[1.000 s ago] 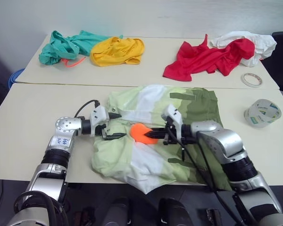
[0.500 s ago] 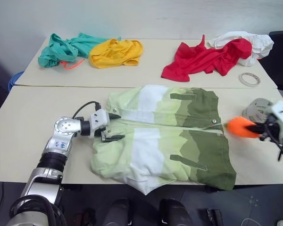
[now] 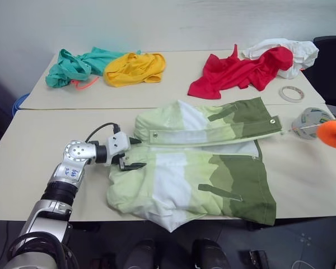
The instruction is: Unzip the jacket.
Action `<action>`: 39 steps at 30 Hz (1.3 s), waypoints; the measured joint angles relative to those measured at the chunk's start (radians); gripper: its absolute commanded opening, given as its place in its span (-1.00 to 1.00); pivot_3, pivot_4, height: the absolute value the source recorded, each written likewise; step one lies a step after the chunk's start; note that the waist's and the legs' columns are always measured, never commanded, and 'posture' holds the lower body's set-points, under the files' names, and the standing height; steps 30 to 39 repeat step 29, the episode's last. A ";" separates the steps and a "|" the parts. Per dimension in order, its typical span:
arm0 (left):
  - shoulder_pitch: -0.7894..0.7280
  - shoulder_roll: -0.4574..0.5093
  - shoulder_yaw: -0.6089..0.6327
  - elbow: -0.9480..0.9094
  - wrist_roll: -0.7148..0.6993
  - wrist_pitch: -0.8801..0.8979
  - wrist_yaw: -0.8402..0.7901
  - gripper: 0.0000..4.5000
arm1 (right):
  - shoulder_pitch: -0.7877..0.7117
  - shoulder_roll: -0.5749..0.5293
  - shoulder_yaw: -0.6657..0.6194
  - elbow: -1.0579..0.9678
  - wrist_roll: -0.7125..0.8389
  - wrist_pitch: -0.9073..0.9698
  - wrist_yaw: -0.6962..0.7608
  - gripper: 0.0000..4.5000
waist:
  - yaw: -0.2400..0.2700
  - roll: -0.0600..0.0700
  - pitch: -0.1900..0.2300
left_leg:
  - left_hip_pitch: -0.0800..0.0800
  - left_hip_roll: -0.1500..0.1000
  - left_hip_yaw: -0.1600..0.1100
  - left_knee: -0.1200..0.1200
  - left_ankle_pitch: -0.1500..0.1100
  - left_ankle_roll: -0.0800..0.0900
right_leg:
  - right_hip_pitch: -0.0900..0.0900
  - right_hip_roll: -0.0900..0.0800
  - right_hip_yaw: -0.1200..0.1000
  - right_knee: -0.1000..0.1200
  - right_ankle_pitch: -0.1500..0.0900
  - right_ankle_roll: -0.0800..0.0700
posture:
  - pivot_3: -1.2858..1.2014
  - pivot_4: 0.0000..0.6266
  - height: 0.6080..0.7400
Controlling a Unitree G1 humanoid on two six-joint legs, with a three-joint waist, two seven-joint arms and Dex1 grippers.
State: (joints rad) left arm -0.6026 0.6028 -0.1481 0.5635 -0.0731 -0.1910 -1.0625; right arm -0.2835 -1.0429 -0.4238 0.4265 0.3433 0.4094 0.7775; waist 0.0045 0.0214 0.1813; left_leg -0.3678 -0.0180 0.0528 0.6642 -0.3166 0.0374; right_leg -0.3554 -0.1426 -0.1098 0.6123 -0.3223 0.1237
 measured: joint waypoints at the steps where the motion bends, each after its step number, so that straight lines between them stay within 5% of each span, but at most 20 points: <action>1: 0.011 0.001 0.008 -0.016 -0.005 0.013 0.000 1.00 | 0.034 0.005 -0.010 -0.055 0.031 0.054 0.017 -0.48 | -0.001 0.001 0.000 | -0.001 0.000 0.000 -0.001 0.000 0.000 | 0.000 0.000 0.000 0.001 0.000 0.000 | 0.03 -0.52 1.00; 7: 0.145 0.006 0.126 -0.191 -0.174 0.202 -0.026 1.00 | 0.317 0.080 -0.156 -0.382 0.148 0.070 0.158 0.48 | -0.002 -0.005 0.004 | -0.005 0.002 0.000 -0.002 -0.001 0.000 | -0.003 0.008 0.001 -0.001 0.000 0.000 | 0.03 -0.52 1.00; 10: 0.206 0.062 0.167 -0.355 -0.254 0.270 -0.076 1.00 | 0.331 0.091 -0.219 -0.457 0.194 0.029 0.208 0.95 | -0.006 -0.011 0.010 | -0.005 0.002 0.000 0.000 -0.001 0.000 | -0.003 0.007 0.004 -0.001 0.001 0.001 | 0.03 -0.52 1.00; 14: 0.236 0.190 0.251 -0.586 -0.372 0.404 -0.122 1.00 | 0.209 0.127 -0.202 -0.598 0.267 -0.046 0.249 0.98 | -0.008 -0.013 0.011 | -0.003 0.005 -0.003 -0.001 -0.003 -0.003 | -0.001 0.005 0.008 -0.006 0.001 -0.001 | 0.03 -0.52 1.00; 24: 0.549 0.252 0.367 -0.595 -0.314 0.310 -0.096 1.00 | 0.010 0.288 0.343 -0.497 0.156 -0.327 0.594 0.98 | -0.006 -0.015 0.014 | -0.007 0.007 -0.001 0.000 -0.006 -0.001 | -0.004 0.008 0.005 -0.005 0.000 -0.002 | 0.03 -0.52 1.00; 29: 0.667 0.225 0.456 -0.696 -0.315 0.337 0.017 1.00 | -0.018 0.315 0.375 -0.376 0.117 -0.458 0.644 0.98 | 0.006 -0.017 0.014 | -0.008 0.005 -0.004 0.003 -0.006 -0.001 | -0.002 0.003 0.006 -0.005 0.000 -0.002 | 0.03 -0.52 1.00; 39: 0.667 0.225 0.456 -0.696 -0.315 0.337 0.017 1.00 | -0.018 0.315 0.375 -0.376 0.117 -0.458 0.644 0.98 | 0.006 -0.017 0.014 | -0.008 0.005 -0.004 0.003 -0.006 -0.001 | -0.002 0.003 0.006 -0.005 0.000 -0.002 | 0.03 -0.52 1.00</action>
